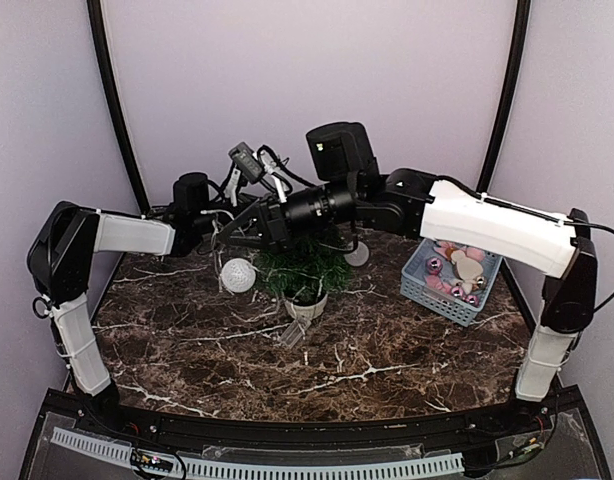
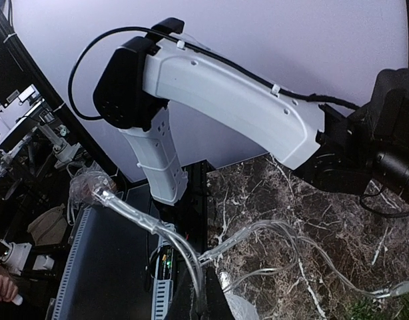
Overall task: Decorate the small christmas tree
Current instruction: Wrap the side of the string light in the gap of the branches.
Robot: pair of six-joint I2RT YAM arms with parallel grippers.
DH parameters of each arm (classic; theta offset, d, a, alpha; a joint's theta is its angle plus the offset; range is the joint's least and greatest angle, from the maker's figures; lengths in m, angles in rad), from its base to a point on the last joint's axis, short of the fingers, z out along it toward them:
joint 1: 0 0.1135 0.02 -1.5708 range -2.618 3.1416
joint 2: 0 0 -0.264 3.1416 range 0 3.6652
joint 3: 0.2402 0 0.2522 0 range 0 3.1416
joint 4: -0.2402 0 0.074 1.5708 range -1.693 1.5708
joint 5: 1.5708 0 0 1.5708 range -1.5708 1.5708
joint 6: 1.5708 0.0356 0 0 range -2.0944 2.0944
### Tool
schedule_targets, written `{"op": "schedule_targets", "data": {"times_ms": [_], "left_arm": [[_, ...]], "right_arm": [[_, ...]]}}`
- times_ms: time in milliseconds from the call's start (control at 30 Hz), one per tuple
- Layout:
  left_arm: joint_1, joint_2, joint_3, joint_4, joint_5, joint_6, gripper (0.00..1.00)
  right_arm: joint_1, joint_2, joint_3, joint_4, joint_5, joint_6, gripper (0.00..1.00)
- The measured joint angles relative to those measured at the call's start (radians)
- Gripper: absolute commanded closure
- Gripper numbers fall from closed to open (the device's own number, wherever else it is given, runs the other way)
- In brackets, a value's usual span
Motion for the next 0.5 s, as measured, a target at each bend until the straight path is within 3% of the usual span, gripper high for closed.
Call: {"op": "schedule_targets", "data": {"times_ms": [367, 500], "left_arm": [[0.021, -0.040, -0.067, 0.032, 0.002, 0.001, 0.69], [0.021, -0.066, -0.107, 0.034, 0.010, -0.002, 0.67]], "right_arm": [[0.011, 0.037, 0.038, -0.029, -0.010, 0.017, 1.00], [0.011, 0.036, 0.038, -0.052, -0.025, 0.016, 1.00]]}}
